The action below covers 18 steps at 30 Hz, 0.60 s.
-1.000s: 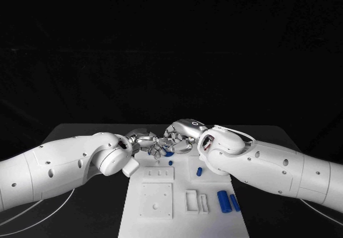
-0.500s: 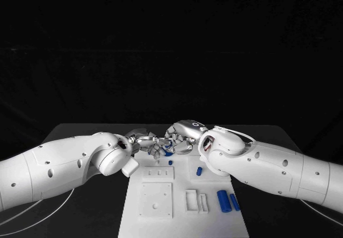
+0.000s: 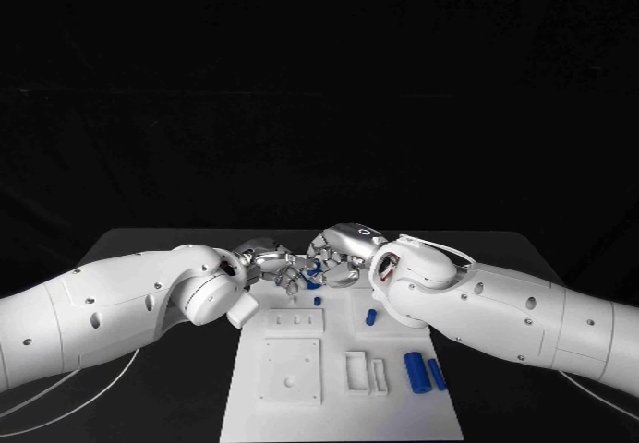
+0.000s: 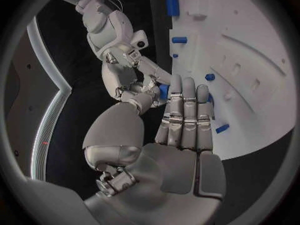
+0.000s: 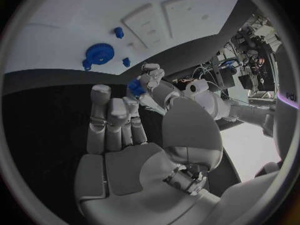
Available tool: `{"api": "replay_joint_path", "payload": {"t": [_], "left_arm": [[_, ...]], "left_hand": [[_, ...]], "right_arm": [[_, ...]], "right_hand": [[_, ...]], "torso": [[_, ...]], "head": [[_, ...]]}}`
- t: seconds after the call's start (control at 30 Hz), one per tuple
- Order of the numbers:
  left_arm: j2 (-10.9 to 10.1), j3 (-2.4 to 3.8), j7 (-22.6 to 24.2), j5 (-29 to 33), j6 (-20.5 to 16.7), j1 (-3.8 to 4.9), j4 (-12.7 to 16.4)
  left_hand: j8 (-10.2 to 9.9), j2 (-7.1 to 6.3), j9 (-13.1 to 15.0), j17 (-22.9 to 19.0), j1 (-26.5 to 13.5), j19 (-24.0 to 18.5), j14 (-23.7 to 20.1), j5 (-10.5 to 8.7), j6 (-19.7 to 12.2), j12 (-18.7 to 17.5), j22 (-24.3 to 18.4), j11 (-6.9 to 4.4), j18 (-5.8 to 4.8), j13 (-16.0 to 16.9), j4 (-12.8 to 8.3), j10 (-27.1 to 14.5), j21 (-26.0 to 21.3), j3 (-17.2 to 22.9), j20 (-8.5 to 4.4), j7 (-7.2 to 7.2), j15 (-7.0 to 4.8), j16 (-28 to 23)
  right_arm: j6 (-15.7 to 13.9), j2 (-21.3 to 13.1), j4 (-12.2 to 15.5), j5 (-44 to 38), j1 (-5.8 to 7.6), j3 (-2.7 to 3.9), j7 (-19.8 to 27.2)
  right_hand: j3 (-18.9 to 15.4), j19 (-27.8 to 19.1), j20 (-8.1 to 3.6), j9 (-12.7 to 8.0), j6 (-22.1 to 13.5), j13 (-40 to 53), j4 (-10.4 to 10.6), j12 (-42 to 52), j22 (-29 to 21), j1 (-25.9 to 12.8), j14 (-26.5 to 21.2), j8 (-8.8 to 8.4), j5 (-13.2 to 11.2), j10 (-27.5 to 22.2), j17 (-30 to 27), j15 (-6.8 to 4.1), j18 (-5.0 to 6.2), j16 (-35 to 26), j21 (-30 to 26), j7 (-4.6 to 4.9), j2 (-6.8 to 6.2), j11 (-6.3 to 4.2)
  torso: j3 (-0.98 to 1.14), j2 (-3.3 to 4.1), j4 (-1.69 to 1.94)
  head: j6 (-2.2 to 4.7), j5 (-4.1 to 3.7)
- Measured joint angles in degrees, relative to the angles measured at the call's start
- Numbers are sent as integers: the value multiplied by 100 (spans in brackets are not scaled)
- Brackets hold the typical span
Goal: Assemble the parts on the task board
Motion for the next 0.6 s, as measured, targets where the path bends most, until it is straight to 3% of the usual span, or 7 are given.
{"api": "replay_joint_path", "payload": {"t": [0.1,0.3,0.47,0.6], "left_arm": [[2,2,-14,-19,4,0,-4],[6,4,-52,-90,3,1,-7],[14,6,-72,-146,-19,2,-8],[22,5,-81,-193,-70,1,-6]], "left_hand": [[0,-11,12,0,-4,23,21,62,1,0,0,8,-30,22,-87,31,16,55,-22,1,-21,15],[78,-72,43,70,-66,62,123,418,72,96,-1,-80,-32,124,-266,194,69,139,-61,50,-123,198],[106,-103,43,126,-97,93,194,514,98,161,-1,-132,-33,185,-336,274,132,146,-92,32,-152,270],[157,-163,43,196,-156,230,322,920,205,303,-1,-177,-35,299,-353,401,246,129,-122,30,-238,409]], "right_arm": [[1,7,-7,2,-3,-1,0],[9,17,-12,11,-12,-5,0],[16,13,-9,22,-15,-6,6],[23,10,-9,46,-14,-6,10]], "right_hand": [[-2,-1,1,0,0,0,-2,0,0,0,0,0,0,0,0,1,-1,0,0,0,0,0],[-5,-8,8,2,0,0,-5,0,0,0,6,-1,6,0,0,8,0,0,0,1,0,0],[4,-8,8,1,-1,0,4,0,0,-1,6,-18,6,1,2,9,-1,0,0,1,-1,0],[5,-9,9,0,-1,-1,5,0,0,-31,6,-19,6,1,5,10,0,0,0,1,-31,0]], "torso": [[0,1,2],[-1,1,2],[3,0,2],[3,-1,-1]], "head": [[-6,0],[-15,9],[-26,16],[-37,20]]}}
